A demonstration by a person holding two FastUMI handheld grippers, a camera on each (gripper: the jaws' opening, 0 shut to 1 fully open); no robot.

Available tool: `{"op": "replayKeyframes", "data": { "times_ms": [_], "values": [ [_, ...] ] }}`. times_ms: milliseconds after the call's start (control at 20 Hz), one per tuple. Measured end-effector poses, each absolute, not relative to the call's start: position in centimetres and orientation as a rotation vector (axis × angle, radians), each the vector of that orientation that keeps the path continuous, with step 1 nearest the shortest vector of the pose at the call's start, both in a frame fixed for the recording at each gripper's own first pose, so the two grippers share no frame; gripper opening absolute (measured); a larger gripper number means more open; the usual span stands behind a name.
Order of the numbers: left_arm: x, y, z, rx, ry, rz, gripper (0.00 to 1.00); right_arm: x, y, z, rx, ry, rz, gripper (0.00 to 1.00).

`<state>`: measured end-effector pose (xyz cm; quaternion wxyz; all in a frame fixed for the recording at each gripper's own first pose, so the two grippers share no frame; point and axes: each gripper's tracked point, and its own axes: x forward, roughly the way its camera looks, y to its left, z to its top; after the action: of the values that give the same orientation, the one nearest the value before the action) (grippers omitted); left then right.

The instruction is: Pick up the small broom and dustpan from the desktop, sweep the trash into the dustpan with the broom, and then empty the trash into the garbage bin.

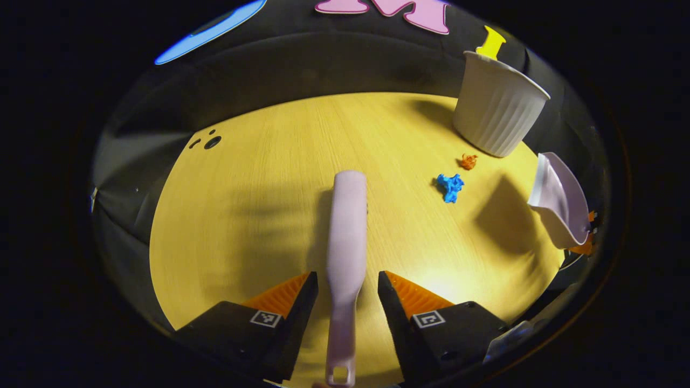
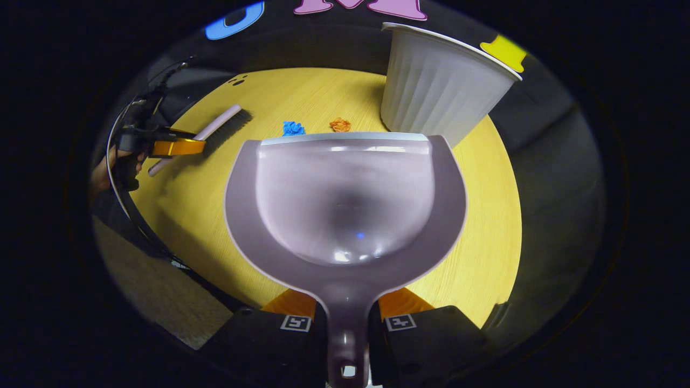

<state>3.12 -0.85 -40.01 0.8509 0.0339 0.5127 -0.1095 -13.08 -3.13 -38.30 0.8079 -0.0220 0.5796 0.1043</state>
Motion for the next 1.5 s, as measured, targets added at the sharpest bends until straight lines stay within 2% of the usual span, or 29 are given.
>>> {"op": "replayKeyframes", "data": {
  "times_ms": [50, 200, 250, 300, 350, 450, 500, 550, 600, 650, 700, 800, 850, 950, 1000, 1050, 1250, 1300, 1350, 1500],
  "values": [
    [3.2, -0.9, -40.4, 0.073, 1.087, -0.233, 0.7, -13.1, -3.2, -38.3, -0.045, 1.239, 0.221, 0.35],
    [3.4, -1.5, -41.5, 0.07, 1.113, -0.239, 0.64, -13.0, -3.4, -38.4, -0.035, 1.243, 0.211, 0.39],
    [3.3, -1.5, -41.8, 0.072, 1.121, -0.239, 0.63, -13.0, -3.3, -38.4, -0.029, 1.246, 0.209, 0.35],
    [3.4, -1.6, -42.1, 0.077, 1.127, -0.239, 0.61, -13.0, -3.3, -38.4, -0.026, 1.249, 0.21, 0.39],
    [3.2, -1.5, -42.6, 0.085, 1.136, -0.236, 0.59, -13.1, -3.4, -38.3, -0.027, 1.25, 0.212, 0.35],
    [3.5, -1.7, -42.9, 0.079, 1.127, -0.247, 0.51, -13.2, -3.4, -38.4, -0.031, 1.257, 0.217, 0.35],
    [3.5, -1.7, -43.0, 0.078, 1.126, -0.251, 0.45, -13.2, -3.4, -38.3, -0.031, 1.26, 0.222, 0.39],
    [3.6, -1.7, -42.9, 0.081, 1.127, -0.253, 0.4, -13.3, -3.3, -38.3, -0.03, 1.264, 0.23, 0.35],
    [3.6, -1.7, -43.0, 0.084, 1.127, -0.259, 0.37, -13.5, -3.1, -38.3, -0.031, 1.273, 0.243, 0.35],
    [3.7, -1.6, -42.8, 0.091, 1.128, -0.254, 0.36, -13.8, -3.0, -38.3, -0.036, 1.292, 0.259, 0.39],
    [4.2, -1.5, -42.5, 0.107, 1.111, -0.253, 0.32, -14.1, -2.9, -38.4, -0.049, 1.325, 0.278, 0.35],
    [5.9, -2.0, -41.1, 0.164, 1.049, -0.27, 0.28, -14.6, -3.2, -38.7, -0.109, 1.406, 0.323, 0.35],
    [6.7, -2.9, -40.6, 0.186, 1.027, -0.295, 0.29, -14.6, -3.4, -38.8, -0.142, 1.442, 0.353, 0.31],
    [8.2, -4.6, -39.9, 0.226, 1.007, -0.346, 0.29, -14.6, -3.5, -39.0, -0.182, 1.511, 0.419, 0.39],
    [8.9, -5.5, -39.7, 0.245, 1.003, -0.368, 0.29, -14.4, -3.6, -39.2, -0.198, 1.537, 0.451, 0.35],
    [9.8, -6.7, -40.0, 0.259, 0.997, -0.391, 0.27, -14.1, -3.8, -39.5, -0.216, 1.557, 0.478, 0.35],
    [12.5, -10.2, -40.6, 0.31, 0.998, -0.458, 0.29, -12.8, -4.9, -40.4, -0.273, 1.576, 0.515, 0.35],
    [13.1, -11.0, -40.9, 0.32, 0.999, -0.468, 0.29, -12.4, -5.2, -40.7, -0.275, 1.574, 0.52, 0.39],
    [13.6, -11.6, -41.1, 0.331, 1.003, -0.477, 0.29, -12.2, -5.2, -41.0, -0.277, 1.571, 0.528, 0.35],
    [14.3, -13.9, -41.9, 0.376, 1.022, -0.523, 0.29, -12.0, -5.9, -41.9, -0.303, 1.57, 0.551, 0.35]
  ]
}}
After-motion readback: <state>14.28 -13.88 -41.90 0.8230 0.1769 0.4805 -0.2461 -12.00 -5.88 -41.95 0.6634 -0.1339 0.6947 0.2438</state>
